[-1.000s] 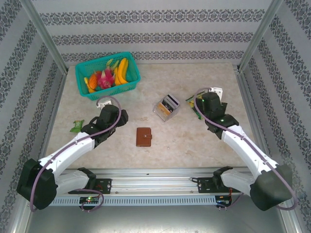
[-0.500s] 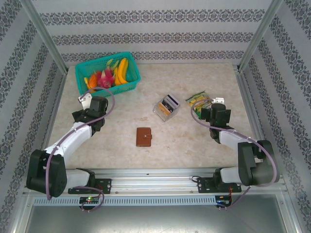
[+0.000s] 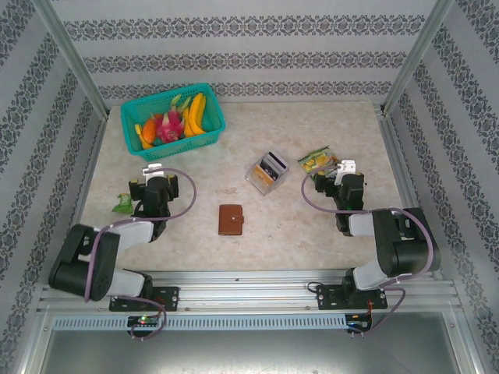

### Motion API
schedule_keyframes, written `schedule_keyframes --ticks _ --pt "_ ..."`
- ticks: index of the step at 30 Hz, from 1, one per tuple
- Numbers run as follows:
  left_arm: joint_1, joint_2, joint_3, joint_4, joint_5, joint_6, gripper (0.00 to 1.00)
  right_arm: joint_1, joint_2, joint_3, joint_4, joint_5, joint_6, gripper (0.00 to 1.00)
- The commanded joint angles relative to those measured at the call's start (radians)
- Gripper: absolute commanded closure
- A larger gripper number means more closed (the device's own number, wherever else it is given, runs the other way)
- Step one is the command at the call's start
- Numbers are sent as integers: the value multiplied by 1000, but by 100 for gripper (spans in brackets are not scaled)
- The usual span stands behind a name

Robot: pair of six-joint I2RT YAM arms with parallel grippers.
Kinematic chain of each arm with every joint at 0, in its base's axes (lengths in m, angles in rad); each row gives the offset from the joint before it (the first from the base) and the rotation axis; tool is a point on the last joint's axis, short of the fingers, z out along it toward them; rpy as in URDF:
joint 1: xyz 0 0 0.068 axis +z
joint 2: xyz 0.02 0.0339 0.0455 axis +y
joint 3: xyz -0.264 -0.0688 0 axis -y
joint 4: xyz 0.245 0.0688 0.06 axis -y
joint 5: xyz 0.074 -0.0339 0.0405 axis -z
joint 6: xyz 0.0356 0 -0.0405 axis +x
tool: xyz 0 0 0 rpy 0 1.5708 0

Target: Put the credit cards into the card holder

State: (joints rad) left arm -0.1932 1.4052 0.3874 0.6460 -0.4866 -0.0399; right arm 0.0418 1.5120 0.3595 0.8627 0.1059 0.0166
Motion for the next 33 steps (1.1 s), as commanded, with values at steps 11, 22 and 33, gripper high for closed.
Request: schedule_keyframes --ticks 11,22,33 --pt "81 89 -62 309 260 83 0 4 -8 15 44 21 9 2" --pt "177 149 11 201 365 -1 0 4 -8 16 42 21 9 2" --pt "175 155 7 220 367 5 0 0 -6 21 34 13 12 2"
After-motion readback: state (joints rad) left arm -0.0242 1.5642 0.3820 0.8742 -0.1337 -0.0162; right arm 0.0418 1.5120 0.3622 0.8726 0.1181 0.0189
